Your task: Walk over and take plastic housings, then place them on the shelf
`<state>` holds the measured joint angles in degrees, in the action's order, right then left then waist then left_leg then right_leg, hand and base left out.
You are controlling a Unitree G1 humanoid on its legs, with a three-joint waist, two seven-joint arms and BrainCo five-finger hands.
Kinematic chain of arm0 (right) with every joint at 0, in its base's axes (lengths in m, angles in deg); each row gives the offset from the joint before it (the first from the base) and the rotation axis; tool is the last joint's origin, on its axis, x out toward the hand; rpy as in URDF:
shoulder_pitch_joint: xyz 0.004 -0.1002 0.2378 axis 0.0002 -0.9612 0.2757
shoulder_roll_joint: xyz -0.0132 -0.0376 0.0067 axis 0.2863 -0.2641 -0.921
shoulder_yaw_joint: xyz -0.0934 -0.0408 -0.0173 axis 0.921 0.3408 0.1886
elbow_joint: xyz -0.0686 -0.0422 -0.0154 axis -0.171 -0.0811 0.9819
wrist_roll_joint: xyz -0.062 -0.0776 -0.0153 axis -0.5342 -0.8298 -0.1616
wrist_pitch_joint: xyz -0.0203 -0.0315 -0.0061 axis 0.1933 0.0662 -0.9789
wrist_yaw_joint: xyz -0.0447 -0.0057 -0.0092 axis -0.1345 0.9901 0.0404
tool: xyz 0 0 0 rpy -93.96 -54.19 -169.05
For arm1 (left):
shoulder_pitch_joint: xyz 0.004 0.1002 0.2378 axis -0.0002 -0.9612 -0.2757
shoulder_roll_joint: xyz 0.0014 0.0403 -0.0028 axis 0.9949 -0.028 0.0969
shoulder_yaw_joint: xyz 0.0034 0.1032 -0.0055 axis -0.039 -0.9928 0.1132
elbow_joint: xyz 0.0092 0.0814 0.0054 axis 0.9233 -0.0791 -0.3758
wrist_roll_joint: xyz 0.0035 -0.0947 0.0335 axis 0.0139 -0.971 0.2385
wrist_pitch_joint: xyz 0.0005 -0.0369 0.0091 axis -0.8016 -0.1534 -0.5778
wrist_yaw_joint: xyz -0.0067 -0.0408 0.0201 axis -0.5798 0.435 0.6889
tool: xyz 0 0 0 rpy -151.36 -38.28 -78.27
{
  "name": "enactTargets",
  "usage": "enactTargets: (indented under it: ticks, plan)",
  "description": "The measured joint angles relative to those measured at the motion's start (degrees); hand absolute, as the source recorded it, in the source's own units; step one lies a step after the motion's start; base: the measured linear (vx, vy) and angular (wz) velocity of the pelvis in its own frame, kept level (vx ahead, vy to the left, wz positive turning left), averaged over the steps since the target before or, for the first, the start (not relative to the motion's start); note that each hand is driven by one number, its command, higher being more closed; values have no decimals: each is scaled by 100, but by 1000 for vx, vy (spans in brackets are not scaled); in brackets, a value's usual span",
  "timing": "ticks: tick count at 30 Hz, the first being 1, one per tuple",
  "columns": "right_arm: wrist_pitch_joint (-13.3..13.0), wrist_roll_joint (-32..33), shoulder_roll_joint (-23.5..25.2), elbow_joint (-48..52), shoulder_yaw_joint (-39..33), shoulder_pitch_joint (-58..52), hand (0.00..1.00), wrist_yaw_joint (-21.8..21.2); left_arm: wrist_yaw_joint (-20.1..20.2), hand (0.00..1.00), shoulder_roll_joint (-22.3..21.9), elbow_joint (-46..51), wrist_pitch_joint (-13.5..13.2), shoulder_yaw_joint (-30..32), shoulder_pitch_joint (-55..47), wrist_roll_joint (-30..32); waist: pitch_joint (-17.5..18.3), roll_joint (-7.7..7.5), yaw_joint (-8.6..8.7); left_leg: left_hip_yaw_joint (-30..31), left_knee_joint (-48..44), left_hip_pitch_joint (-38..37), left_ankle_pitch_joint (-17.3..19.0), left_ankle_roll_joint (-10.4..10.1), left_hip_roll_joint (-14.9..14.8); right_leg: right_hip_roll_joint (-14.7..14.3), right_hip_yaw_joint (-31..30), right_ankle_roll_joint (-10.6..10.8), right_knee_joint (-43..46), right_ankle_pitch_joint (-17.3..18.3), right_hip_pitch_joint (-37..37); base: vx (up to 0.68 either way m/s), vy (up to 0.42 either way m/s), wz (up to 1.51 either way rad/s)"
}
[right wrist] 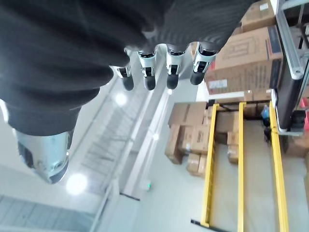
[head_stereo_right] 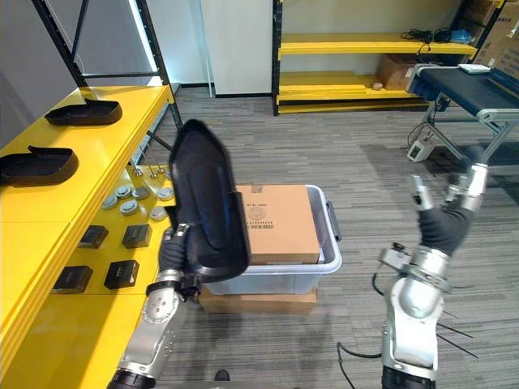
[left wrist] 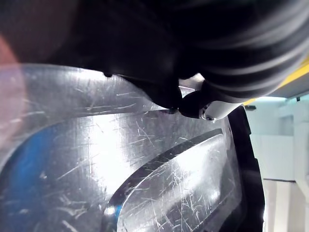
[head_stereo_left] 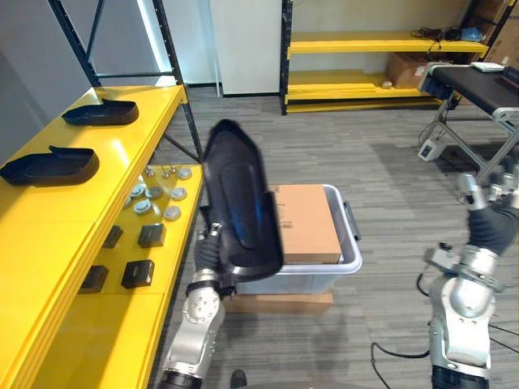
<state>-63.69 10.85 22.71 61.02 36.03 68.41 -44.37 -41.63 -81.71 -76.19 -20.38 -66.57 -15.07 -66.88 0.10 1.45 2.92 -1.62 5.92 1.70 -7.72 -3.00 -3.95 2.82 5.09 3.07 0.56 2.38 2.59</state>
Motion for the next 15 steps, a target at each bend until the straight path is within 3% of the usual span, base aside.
enactTargets:
  ticks: [3,8,15]
  plan:
    - [123,-13,-8,-1010,-88,-381,0,-40,2,100,0,138,-78,374,-198,-2,-2,-2,106,5,0,2,10,4,8,10,20,1,29,32,-3,4,-5,2]
    - [454,-236,160,-2660,44,-1008,0,-463,87,100,-17,328,-202,525,-579,-4,-9,8,113,9,2,4,44,-19,5,13,48,15,52,81,1,1,-6,3]
    - [722,-634,608,-4604,1021,-1350,0,-1149,384,100,-43,491,-315,477,-1075,-11,-77,-49,72,14,2,-144,103,6,-7,48,121,20,420,327,27,8,-6,3]
